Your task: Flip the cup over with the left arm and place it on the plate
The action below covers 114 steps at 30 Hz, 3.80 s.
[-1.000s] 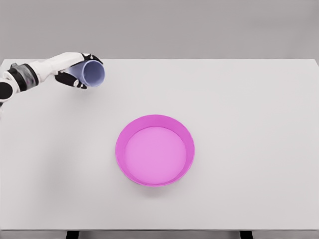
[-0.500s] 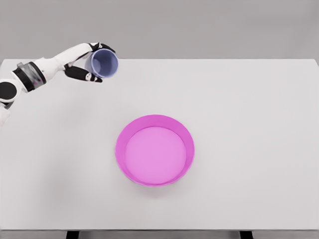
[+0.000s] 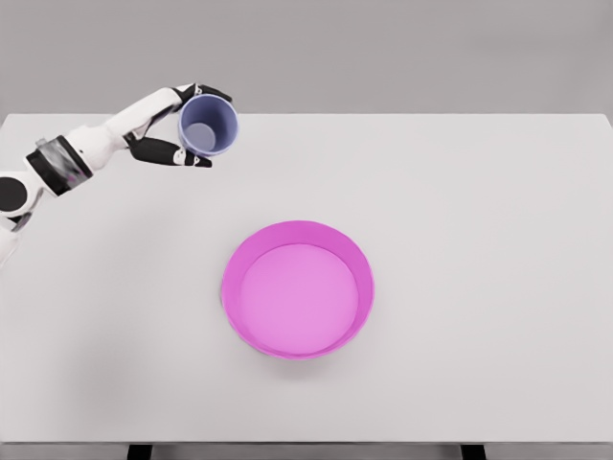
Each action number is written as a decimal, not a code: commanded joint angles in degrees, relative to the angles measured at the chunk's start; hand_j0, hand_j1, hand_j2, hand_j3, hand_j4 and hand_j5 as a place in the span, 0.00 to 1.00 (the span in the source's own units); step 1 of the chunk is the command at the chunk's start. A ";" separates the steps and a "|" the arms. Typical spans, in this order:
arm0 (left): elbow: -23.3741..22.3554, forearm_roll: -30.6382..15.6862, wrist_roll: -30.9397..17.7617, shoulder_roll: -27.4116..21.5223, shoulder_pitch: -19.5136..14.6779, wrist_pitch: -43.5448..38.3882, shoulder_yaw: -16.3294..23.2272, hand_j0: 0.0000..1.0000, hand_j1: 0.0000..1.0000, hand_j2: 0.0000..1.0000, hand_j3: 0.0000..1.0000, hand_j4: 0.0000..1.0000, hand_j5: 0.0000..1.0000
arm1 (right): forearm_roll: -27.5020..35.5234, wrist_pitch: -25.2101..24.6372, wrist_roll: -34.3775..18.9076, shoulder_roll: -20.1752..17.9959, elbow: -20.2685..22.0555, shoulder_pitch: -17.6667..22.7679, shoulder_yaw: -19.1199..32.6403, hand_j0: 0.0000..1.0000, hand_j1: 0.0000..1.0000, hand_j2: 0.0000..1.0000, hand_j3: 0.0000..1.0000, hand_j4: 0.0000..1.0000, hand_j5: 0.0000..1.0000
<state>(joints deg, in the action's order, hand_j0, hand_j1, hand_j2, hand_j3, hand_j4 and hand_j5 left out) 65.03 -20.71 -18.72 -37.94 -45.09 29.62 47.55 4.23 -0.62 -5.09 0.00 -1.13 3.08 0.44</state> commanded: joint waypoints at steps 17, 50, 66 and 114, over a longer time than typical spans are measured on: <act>11.26 -9.09 0.00 -2.76 5.36 0.09 -0.09 0.76 0.76 0.76 0.76 0.76 0.76 | -0.01 0.00 -0.01 0.00 -0.01 0.00 0.00 1.00 1.00 1.00 1.00 1.00 1.00; 22.34 -13.66 -0.09 -4.60 13.36 0.18 0.09 0.76 0.76 0.76 0.76 0.76 0.76 | -0.01 0.00 -0.01 0.00 -0.01 0.00 0.00 1.00 1.00 1.00 1.00 1.00 1.00; 23.66 -13.66 0.00 -4.51 16.26 0.00 0.44 0.76 0.76 0.76 0.76 0.76 0.76 | -0.01 0.00 -0.01 0.00 -0.01 0.00 0.00 1.00 1.00 1.00 1.00 1.00 1.00; 23.13 -16.03 0.09 2.96 23.73 -0.52 1.84 0.78 0.78 0.78 0.78 0.78 0.78 | -0.01 0.00 -0.01 0.00 -0.01 0.00 -0.09 1.00 1.00 1.00 1.00 1.00 1.00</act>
<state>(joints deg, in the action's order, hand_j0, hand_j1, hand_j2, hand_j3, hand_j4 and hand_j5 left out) 88.28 -36.45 -18.63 -35.28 -21.27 29.12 49.43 4.23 -0.62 -5.09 0.00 -1.13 3.08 0.44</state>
